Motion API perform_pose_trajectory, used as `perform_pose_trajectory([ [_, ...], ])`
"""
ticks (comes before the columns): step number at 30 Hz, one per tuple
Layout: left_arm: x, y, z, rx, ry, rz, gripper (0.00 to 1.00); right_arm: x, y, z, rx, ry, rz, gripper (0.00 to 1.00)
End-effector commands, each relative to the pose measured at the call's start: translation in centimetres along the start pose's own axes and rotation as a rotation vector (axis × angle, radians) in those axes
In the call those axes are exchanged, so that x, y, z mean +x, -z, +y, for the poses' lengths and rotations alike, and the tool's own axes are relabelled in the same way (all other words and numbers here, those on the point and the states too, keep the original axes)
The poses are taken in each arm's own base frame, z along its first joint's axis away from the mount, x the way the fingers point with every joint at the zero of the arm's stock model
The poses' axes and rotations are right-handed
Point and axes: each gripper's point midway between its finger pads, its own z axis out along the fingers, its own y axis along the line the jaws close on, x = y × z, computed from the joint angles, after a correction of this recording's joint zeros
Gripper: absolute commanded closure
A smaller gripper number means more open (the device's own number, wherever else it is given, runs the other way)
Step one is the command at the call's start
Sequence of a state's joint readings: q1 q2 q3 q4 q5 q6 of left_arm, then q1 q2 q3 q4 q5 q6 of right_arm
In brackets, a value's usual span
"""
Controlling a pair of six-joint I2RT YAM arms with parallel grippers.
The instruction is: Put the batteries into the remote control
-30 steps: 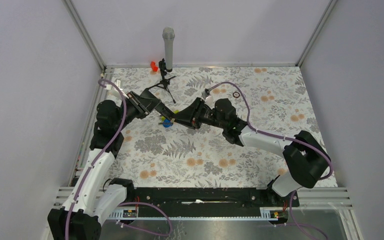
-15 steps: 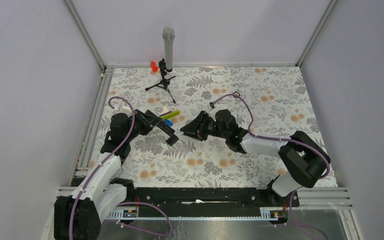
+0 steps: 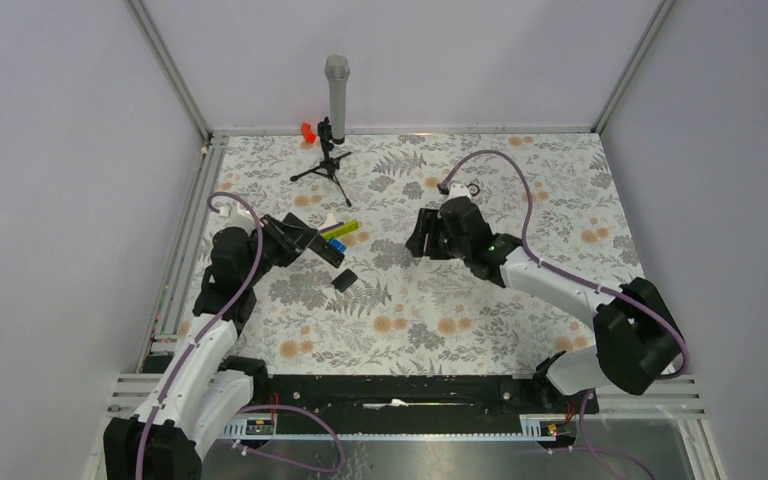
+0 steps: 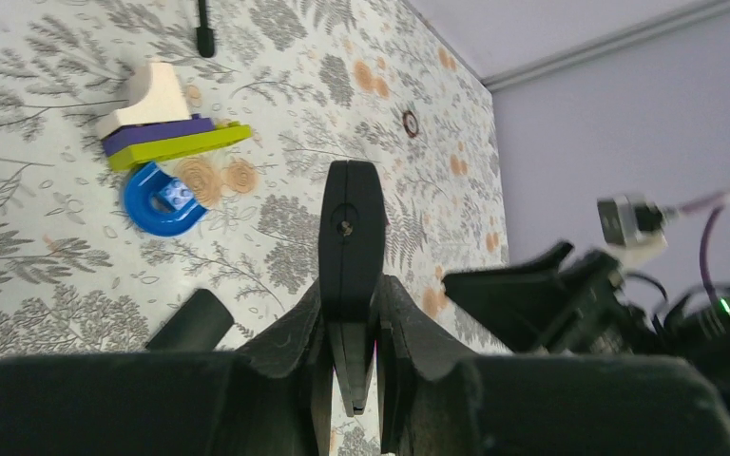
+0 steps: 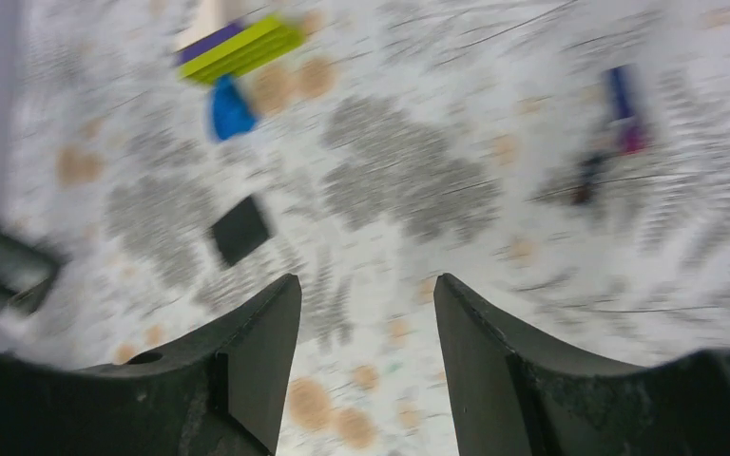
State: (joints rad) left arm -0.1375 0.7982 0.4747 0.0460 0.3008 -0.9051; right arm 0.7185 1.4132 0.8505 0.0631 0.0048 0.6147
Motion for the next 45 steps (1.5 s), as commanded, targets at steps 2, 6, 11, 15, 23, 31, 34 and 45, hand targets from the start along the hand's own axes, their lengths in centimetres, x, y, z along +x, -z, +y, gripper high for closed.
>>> perform_pose_trajectory([
  [2, -1.6, 1.3, -6.9, 0.259, -0.162, 0.014, 1.00, -1.5, 0.0, -8.5, 0.322, 0.169, 0.086, 0.41],
  [6, 0.3, 2.8, -10.3, 0.456, -0.247, 0.156, 1.00, -1.1, -1.8, -10.0, 0.385, 0.194, 0.157, 0.43],
  [11, 1.9, 4.8, -12.7, 0.622, -0.323, 0.275, 1.00, -0.4, -4.3, -11.3, 0.468, 0.169, 0.225, 0.46],
  [15, 3.0, 6.6, -13.7, 0.721, -0.380, 0.343, 1.00, -0.9, -5.3, -12.7, 0.553, 0.155, 0.195, 0.48],
  [23, 3.3, 7.6, -14.1, 0.764, -0.429, 0.349, 1.00, 0.2, -7.5, -12.8, 0.523, 0.160, 0.241, 0.50],
  [31, 3.2, 7.3, -14.0, 0.753, -0.416, 0.347, 1.00, -0.3, -8.0, -13.5, 0.562, 0.167, 0.224, 0.58],
  [34, 3.2, 7.3, -14.0, 0.751, -0.412, 0.347, 1.00, -0.4, -8.3, -13.6, 0.569, 0.166, 0.222, 0.60],
  [45, 3.1, 7.6, -14.3, 0.744, -0.398, 0.356, 1.00, -0.4, -8.4, -14.7, 0.608, 0.234, 0.229, 0.78],
])
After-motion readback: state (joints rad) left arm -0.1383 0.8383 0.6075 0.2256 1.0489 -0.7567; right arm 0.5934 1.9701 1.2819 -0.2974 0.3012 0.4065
